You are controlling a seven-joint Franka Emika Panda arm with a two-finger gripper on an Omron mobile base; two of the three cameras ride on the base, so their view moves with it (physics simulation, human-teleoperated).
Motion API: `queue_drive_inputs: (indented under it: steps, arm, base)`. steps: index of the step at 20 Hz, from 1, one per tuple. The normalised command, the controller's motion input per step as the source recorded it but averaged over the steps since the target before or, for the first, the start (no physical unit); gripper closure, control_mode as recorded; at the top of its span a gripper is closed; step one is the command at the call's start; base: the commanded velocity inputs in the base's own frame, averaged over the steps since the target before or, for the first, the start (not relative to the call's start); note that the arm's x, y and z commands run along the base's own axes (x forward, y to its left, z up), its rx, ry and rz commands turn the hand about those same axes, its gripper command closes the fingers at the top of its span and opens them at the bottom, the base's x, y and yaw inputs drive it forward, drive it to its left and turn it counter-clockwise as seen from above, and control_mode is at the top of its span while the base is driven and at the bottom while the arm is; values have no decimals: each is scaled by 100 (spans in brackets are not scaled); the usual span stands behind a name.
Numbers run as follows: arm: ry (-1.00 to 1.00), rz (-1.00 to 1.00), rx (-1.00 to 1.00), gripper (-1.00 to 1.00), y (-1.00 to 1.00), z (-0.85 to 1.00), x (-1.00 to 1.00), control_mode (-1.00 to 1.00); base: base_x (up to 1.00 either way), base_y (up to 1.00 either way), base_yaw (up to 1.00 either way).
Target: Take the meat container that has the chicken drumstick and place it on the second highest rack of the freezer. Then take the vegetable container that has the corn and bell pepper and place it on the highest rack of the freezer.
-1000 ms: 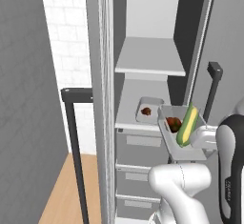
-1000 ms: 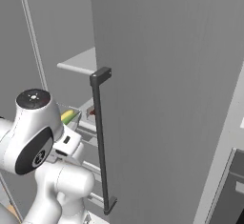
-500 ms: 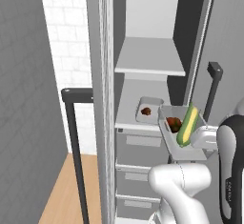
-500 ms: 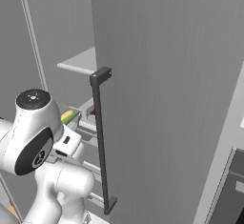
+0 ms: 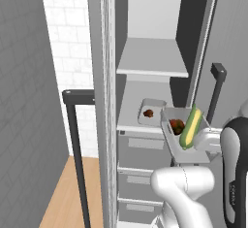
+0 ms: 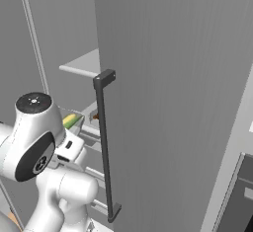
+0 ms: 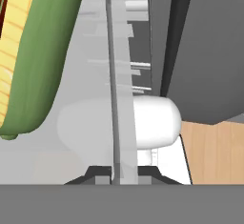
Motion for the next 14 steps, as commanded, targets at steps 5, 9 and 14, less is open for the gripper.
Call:
queue_drive_inputs:
  steps: [5,9,14]
  arm:
    - [-4,-5,-12,100,25,32,-1,-100]
    - [0,-10,-12,100,13,35,0,-100]
    - [-7,-9,-4,100,28,31,23,-100]
  base:
    - [0,0,0]
    - [0,0,0]
    - [0,0,0]
